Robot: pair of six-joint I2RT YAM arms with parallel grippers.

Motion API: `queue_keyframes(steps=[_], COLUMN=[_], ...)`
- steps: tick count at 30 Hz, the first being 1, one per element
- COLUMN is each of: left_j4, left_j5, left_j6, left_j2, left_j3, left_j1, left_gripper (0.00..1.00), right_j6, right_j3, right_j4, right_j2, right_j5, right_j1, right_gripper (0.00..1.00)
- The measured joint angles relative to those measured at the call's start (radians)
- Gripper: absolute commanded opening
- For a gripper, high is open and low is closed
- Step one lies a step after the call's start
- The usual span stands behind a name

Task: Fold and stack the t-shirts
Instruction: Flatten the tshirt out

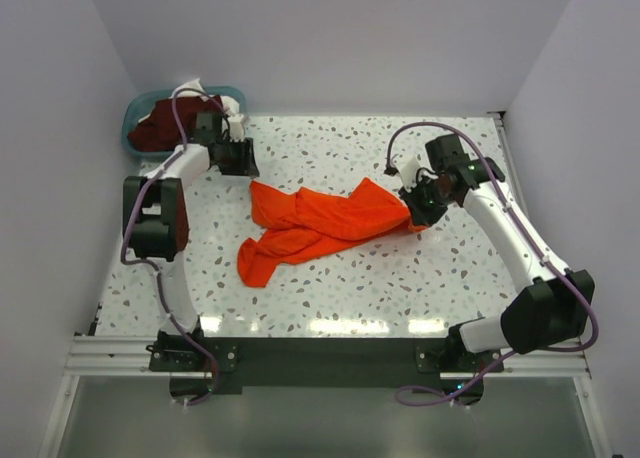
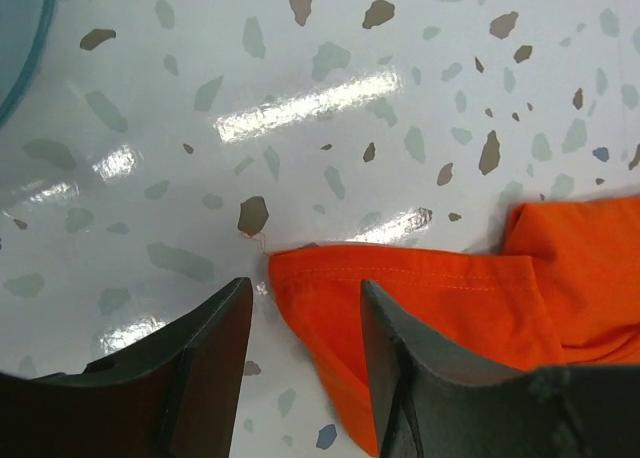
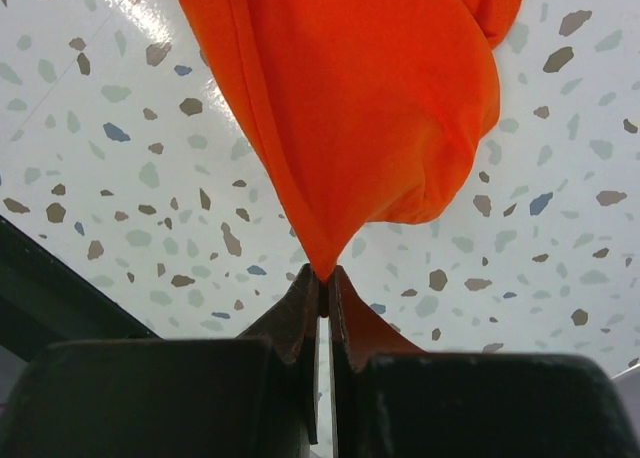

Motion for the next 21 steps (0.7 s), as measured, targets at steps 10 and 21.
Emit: queue_keyframes(steps=[10,21], left_j4=[-0.09,-0.111], left_j5=[-0.186,-0.263], left_j6=[-0.001,0.013], left_j2=[0.086,0.119], left_j3=[0.036,0.082], left_j1=[-0.07,-0.106], left_gripper=[0.49,0.11], right_j6=[0.006,0.006], right_j3=[0.0,0.0], right_j4=[0.01,0.03], right_j2=[0.001,0.018], right_j5=[0.021,0.046], right_j1=[-0.024,-0.045], right_gripper=[0.0,0.0])
